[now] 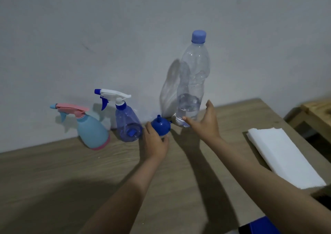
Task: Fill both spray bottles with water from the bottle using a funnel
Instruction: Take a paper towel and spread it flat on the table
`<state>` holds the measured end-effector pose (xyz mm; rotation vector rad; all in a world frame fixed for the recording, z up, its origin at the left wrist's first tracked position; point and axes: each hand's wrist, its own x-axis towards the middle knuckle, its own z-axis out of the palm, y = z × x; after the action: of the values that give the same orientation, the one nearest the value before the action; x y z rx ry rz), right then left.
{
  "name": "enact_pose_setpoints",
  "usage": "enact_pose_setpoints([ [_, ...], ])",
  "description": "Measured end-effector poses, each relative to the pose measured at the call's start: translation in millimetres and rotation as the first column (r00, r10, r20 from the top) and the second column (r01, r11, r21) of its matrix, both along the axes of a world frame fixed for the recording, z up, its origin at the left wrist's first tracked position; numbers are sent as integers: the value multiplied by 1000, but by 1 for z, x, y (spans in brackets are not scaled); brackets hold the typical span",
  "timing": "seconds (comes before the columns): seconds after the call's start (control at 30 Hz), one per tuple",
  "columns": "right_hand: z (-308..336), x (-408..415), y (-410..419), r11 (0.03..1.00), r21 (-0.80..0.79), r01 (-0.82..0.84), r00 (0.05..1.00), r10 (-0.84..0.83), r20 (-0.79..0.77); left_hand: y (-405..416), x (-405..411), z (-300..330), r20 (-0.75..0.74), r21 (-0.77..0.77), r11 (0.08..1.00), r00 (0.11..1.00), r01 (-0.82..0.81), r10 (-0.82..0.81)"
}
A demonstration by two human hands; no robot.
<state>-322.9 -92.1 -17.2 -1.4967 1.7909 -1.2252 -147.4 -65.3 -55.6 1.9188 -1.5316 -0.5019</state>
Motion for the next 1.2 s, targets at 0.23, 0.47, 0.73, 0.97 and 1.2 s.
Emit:
enact_pose_setpoints([
  [0.23,-16,-45,98,986,-66,154,970,-163,-179,57,-54,26,-51,-71,981,982,179,-183],
  [0.47,-24,-132,167,929,-17,370,882,-356,-310,81,-146,47,-32,-47,884,884,465,-467],
  [0.73,-39,-216,193,884,22,467,806,-414,-423,56,-243,36,31,15,745,744,667,-667],
  [0.97,-52,-268,191,870,86,486,806,-409,-427,21,-293,27,231,244,793,760,559,-607],
  [1.2,-66,-270,192,891,56,450,812,-383,-441,14,-301,18,-29,270,893,930,361,-367],
])
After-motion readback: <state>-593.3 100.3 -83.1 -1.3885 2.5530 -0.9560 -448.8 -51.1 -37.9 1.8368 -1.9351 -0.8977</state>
